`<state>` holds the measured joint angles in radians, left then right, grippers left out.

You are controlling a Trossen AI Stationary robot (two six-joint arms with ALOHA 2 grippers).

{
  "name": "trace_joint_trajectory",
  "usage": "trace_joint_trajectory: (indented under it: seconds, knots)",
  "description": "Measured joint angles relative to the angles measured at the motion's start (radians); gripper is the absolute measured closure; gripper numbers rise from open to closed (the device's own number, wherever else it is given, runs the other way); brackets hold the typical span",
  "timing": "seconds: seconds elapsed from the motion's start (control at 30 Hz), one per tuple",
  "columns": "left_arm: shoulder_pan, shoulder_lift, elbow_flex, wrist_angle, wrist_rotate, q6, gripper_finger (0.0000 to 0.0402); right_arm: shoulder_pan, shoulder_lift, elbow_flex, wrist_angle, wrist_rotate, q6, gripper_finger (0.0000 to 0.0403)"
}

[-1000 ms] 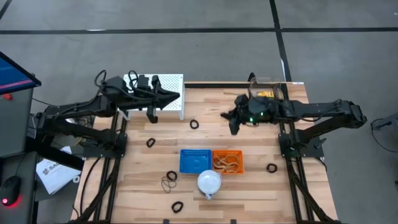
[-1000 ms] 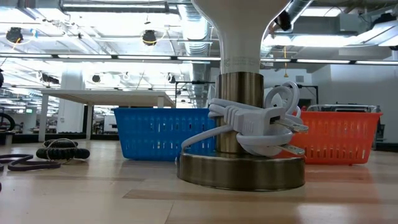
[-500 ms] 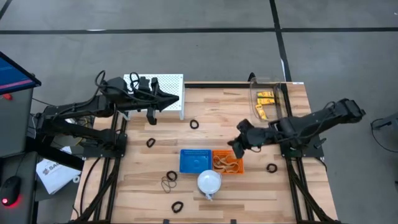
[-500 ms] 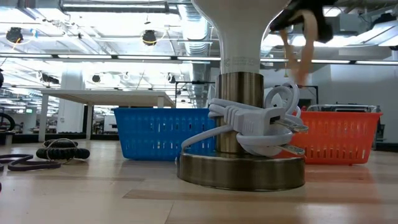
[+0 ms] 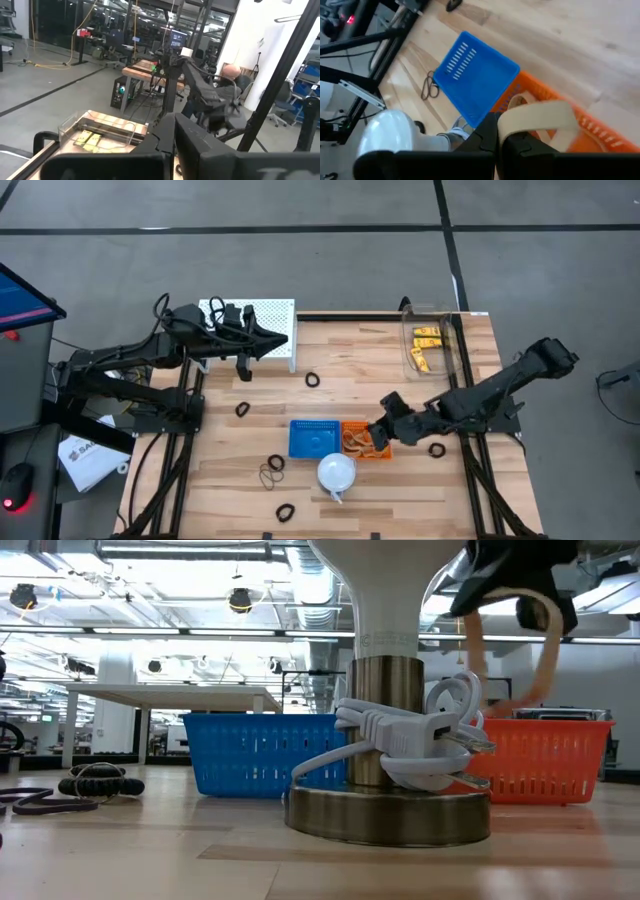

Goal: Pick & Place Office Desk Supplies
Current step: Put the brown rubber band into the orange basket

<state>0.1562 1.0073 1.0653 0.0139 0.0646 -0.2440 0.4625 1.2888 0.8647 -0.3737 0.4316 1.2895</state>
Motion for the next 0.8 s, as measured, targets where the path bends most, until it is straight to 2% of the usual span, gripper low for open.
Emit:
trace_joint_trajectory:
  seconds: [0.13,0.33,0.57,0.67,0.8]
  knots:
    - [0.000,0.000,0.000,0.000,0.051,0.000,0.0399,0.023,0.081,-0.006,0.074,0.000,0.028,0.0403]
    - [0.000,0.000,0.000,0.000,0.086,0.000,0.0399,0.016,0.185,-0.007,0.090,0.015,0.082,0.0403]
    - [0.000,0.000,0.000,0.000,0.140,-0.007,0.0399,0.007,0.222,-0.007,0.151,0.005,0.094,0.0399]
    - [-0.009,0.000,0.000,0.000,0.154,-0.008,0.0399,-0.014,0.220,-0.007,0.148,-0.042,0.106,0.0379]
    - [-0.023,0.000,0.000,0.000,0.154,-0.008,0.0399,-0.052,0.214,-0.005,0.140,-0.094,0.142,0.0329]
